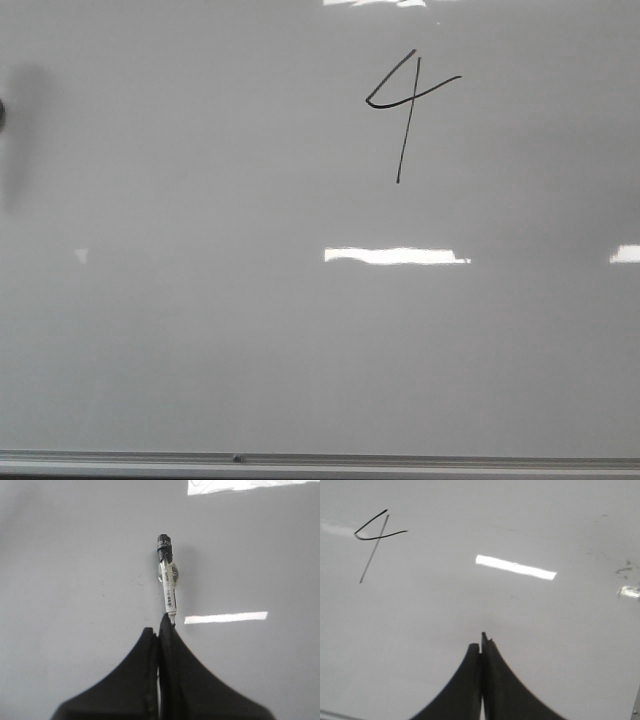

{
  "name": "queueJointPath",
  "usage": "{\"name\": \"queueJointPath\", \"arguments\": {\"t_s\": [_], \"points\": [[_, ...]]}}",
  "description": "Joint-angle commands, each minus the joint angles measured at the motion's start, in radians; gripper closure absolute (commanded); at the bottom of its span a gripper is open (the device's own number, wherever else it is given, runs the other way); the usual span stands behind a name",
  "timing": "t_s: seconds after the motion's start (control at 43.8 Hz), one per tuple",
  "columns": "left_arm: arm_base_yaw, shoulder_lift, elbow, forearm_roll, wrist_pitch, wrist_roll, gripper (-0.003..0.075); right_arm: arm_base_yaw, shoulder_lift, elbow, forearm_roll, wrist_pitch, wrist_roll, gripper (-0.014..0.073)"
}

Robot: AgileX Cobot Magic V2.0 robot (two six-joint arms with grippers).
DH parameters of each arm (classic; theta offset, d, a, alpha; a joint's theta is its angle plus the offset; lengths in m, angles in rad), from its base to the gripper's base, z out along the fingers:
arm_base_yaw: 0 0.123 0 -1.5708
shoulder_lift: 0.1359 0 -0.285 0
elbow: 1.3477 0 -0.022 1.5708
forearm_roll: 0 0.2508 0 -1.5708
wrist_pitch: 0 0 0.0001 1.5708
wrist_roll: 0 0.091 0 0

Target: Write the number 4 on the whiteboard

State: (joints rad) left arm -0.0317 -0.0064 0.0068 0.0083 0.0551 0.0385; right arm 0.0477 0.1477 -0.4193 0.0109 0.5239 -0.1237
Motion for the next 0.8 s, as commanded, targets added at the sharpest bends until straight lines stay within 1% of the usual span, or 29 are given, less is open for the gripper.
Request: {"name": "queueJointPath", "arguments": {"t_s": [0.0, 0.16, 0.366, 0.777], "points": [[-0.007, -0.015, 0.004, -0.008, -0.082, 0.001, 0.0741, -0.045, -0.056, 0.124, 0.006, -0.267, -0.009, 0.0663], [-0.007, -0.015, 0.004, -0.008, -0.082, 0.001, 0.0741, -0.083, -0.17, 0.32, 0.006, -0.444, -0.009, 0.0663], [-0.007, -0.015, 0.004, -0.008, -0.082, 0.001, 0.0741, -0.085, -0.177, 0.434, 0.008, -0.586, -0.008, 0.0663], [-0.007, -0.015, 0.004, -0.008, -0.082, 0.001, 0.0741, -0.086, -0.177, 0.431, 0.008, -0.574, -0.008, 0.0663]]}}
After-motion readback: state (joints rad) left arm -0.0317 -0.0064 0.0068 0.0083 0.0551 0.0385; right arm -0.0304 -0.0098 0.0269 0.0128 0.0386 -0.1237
